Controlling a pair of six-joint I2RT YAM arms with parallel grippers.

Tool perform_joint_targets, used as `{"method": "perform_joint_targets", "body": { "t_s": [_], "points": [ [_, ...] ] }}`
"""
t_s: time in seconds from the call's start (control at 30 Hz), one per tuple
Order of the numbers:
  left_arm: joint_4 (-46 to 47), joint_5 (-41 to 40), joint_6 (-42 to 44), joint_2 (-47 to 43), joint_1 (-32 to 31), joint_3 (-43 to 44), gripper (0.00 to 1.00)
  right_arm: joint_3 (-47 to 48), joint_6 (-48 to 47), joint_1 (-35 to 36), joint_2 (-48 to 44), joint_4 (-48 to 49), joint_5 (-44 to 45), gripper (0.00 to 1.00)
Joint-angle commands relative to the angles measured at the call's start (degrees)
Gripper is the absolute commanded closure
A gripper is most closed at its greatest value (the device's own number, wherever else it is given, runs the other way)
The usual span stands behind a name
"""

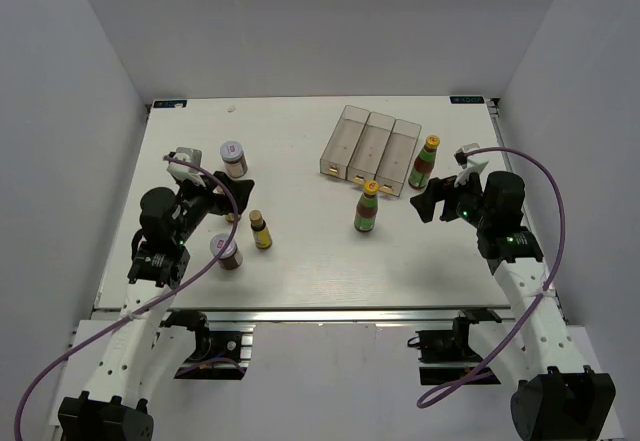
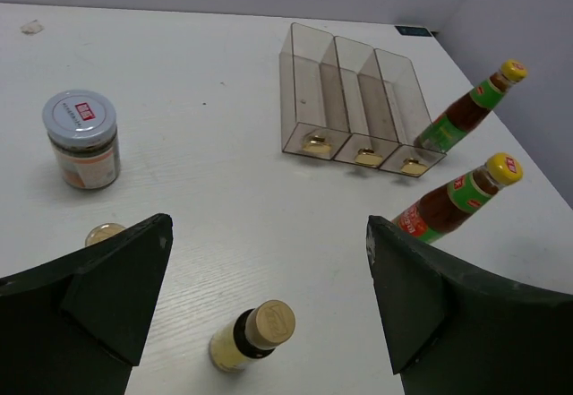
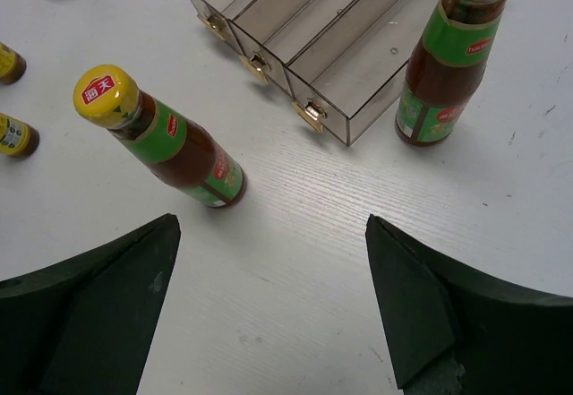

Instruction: Organize the condiment bottles

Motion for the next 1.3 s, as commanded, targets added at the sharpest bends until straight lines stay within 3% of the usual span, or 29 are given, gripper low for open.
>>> {"method": "perform_joint_targets", "body": {
  "t_s": [0.0,0.17,0.27,0.47,0.6,0.67,0.7,0.8,0.87,0.9,0.97,1.0,1.1,1.27],
  "points": [
    [2.4,5.1,0.8,-0.3,-0.1,0.4,0.02,1.6,0.0,0.1,0.2,3.0,0.5,0.11],
    [2.6,6.2,1.0,-0.1,-0.1,0.3,0.02,3.2,-15.3,0.1,2.2,3.4,-5.0,0.11],
    [2.9,7.0,1.0,0.2,0.0,0.4,0.03,7.3,-19.7,0.1,4.7,1.8,-6.0,0.11],
    [2.8,8.9,1.2,1.2,0.0,0.5,0.02,13.2,-24.9,0.2,10.0,-1.3,-4.5,0.11],
    [2.9,9.3,1.2,0.9,-0.1,0.4,0.02,14.4,-18.9,0.2,14.1,3.5,1.1,0.12],
    [2.9,9.5,1.3,1.0,-0.1,0.6,0.02,16.2,-15.8,0.1,16.4,3.5,3.4,0.25],
    [2.9,9.6,1.3,1.0,-0.1,0.5,0.02,18.3,-14.7,0.1,19.0,2.9,3.8,0.39],
    [2.9,9.9,1.3,1.2,0.0,0.5,0.02,22.6,-11.5,0.2,23.8,1.5,6.1,0.56],
    [2.9,9.9,1.6,1.3,-0.1,0.6,0.02,24.2,-9.8,0.2,25.6,1.3,7.5,0.53],
    [2.8,9.9,1.6,1.2,-0.1,0.6,0.02,24.8,-9.4,0.2,27.2,1.3,9.1,0.41],
    [2.9,9.8,1.7,1.3,-0.1,0.6,0.02,26.3,-9.0,0.3,28.6,1.4,10.7,0.29],
    [2.9,9.9,1.7,1.3,-0.1,0.6,0.02,26.8,-9.0,0.2,29.7,1.3,11.8,0.17],
    [2.8,10.1,1.7,1.5,-0.1,0.6,0.02,27.7,-9.4,0.2,31.2,1.4,12.8,0.11],
    [2.9,10.6,1.7,1.8,0.0,0.8,0.02,28.5,-9.4,0.2,35.3,3.4,14.2,0.11]
  ]
}}
